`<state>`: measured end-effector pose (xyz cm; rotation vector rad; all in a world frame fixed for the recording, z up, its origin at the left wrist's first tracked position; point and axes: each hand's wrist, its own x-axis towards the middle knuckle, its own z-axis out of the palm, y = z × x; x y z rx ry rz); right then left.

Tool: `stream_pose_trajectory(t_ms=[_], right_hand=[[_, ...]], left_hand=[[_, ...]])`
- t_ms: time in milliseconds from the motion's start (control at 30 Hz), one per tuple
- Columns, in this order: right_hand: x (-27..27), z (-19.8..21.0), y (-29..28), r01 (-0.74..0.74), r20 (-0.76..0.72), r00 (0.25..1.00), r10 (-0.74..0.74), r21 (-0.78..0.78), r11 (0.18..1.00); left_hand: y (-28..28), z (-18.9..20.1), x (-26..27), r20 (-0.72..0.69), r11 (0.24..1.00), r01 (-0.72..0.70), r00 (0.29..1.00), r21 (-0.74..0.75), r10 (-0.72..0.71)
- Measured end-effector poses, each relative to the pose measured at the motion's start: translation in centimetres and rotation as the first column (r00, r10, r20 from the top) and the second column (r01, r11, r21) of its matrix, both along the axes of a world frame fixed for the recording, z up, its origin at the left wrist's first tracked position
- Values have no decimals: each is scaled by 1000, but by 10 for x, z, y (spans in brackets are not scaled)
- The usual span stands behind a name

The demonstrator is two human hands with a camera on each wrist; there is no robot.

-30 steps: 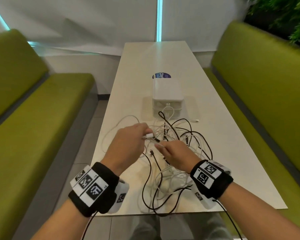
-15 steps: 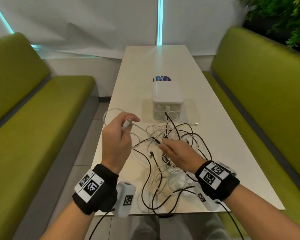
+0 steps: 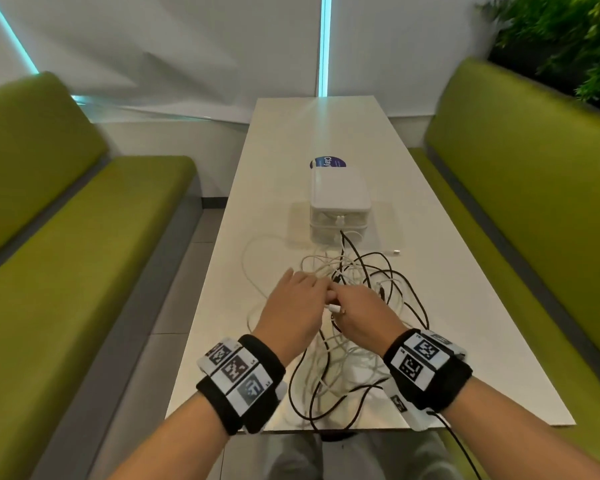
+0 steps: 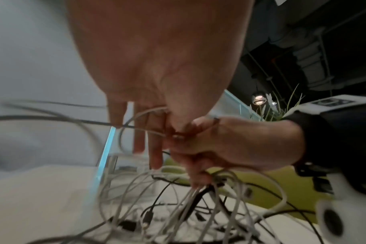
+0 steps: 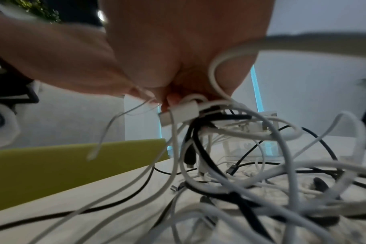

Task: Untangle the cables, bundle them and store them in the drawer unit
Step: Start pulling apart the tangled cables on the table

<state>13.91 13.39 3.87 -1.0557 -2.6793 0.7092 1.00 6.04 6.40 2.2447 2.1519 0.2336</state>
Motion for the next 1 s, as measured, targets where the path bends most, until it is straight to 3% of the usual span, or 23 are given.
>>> stream_pose_trajectory(t_ms=[100,233,367,467,600,733,800,900,967,1000], right_hand=[[7,6,-4,-30,-29,999,29,-38,999],[12,5,-6,-95,-111,990,89,-54,994],[14,2,1,-106,-111,988,105,-4,994],[21,-10,9,-39,-70,997,38,-21,999],[18,-6,10,-28,-13,1000,28,-45,999],[13,3,10,-20,-56,998,16,-69,997],[12,4,9,-25,-16,1000,24,-60,998],[6,7,2,-46,14,999,46,5,999],[4,8,-2,-59,-68,996,62,48,997],[3,8,-4,-64,-85,994,68,59,996]], left_hand=[[-4,-4,-3,92,996,-82,992,-20,84],[-9,2,-6,133,997,-41,991,62,33],[-16,20,-12,201,975,-54,979,215,10],[-20,41,-19,341,914,-158,940,374,23],[-22,46,-24,378,911,-184,925,368,34],[-22,38,-29,479,886,-286,874,366,84],[-20,34,-30,402,901,-262,909,346,110],[-19,28,-19,155,944,-68,988,324,19],[-20,24,-3,13,979,19,1000,203,-22],[-20,22,3,-9,991,-7,1000,132,8]])
